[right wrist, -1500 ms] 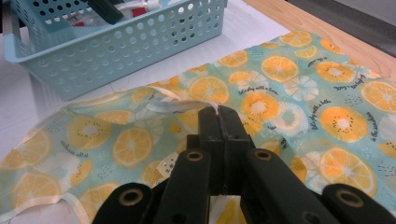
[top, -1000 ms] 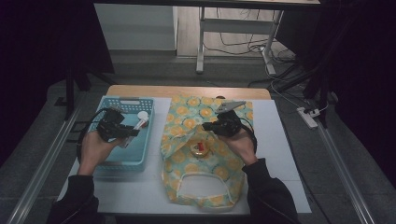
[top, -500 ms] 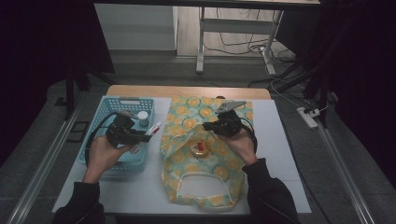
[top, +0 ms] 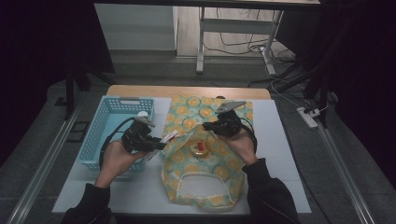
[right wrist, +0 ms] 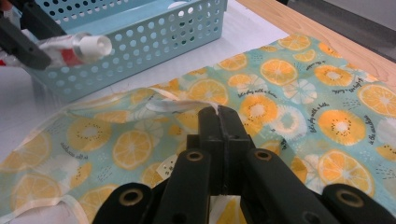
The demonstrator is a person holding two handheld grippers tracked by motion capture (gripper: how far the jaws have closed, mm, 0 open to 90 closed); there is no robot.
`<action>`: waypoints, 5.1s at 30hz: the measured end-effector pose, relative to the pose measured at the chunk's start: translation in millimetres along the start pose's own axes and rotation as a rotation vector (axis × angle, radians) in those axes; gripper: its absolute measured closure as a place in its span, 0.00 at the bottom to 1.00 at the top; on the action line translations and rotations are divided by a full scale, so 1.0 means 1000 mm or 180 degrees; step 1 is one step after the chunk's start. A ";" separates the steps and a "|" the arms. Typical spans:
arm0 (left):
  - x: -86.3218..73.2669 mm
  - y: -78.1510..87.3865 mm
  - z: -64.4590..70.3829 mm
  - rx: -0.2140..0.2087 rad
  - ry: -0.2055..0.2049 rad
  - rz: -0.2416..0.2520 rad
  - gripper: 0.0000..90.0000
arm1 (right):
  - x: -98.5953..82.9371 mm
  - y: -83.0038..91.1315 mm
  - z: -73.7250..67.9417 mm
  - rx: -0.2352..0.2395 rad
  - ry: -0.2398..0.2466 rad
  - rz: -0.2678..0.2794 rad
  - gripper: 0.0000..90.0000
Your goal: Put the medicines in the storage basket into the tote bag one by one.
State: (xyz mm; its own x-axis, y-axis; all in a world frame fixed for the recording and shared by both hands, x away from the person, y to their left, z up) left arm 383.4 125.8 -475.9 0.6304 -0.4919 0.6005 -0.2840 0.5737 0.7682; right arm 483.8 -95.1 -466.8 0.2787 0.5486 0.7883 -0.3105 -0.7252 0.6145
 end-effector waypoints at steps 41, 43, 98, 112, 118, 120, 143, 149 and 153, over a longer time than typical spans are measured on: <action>0.027 -0.080 0.036 -0.0117 -0.0194 -0.0209 0.81 | 0.002 0.001 -0.003 -0.0001 0.0037 0.0038 1.00; 0.029 -0.083 0.035 -0.0096 -0.0199 -0.0208 0.81 | 0.003 0.001 -0.003 -0.0001 0.0043 0.0043 1.00; 0.051 -0.132 -0.029 0.0470 0.0148 -0.0428 0.80 | 0.001 -0.007 -0.001 -0.0120 -0.0001 0.0024 1.00; 0.053 -0.122 -0.021 0.0419 0.0100 -0.0323 0.66 | 0.001 -0.004 0.001 -0.0143 -0.0017 0.0065 1.00; 0.052 -0.111 -0.013 0.0218 0.0066 -0.0210 0.62 | 0.001 -0.004 0.001 -0.0136 -0.0018 0.0059 1.00; 0.052 -0.107 -0.009 0.0155 -0.0002 -0.0175 0.59 | 0.001 -0.004 0.001 -0.0134 -0.0020 0.0057 1.00; 0.041 -0.071 0.003 0.0071 -0.0228 0.0080 0.24 | 0.000 -0.005 0.001 -0.0098 -0.0035 0.0042 1.00; 0.038 -0.061 0.000 0.0038 -0.0146 0.0152 0.19 | 0.000 -0.005 0.001 -0.0098 -0.0032 0.0043 1.00; 0.035 -0.054 -0.005 -0.0009 -0.0100 0.0224 0.13 | 0.000 -0.005 0.002 -0.0100 -0.0033 0.0048 1.00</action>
State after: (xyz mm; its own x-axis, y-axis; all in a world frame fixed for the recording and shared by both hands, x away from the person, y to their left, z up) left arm 424.6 80.9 -496.8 0.5860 -0.4705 0.6598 -0.3248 0.6095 0.7232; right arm 486.9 -92.8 -470.0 0.2833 0.5333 0.7971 -0.3431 -0.7198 0.6035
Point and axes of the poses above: each handheld gripper's, and its own axes: y roughly backward along the jaws, x roughly out of its top, z roughly to its right, the point moved 6 cm from there along -y, roughly forward along the jaws
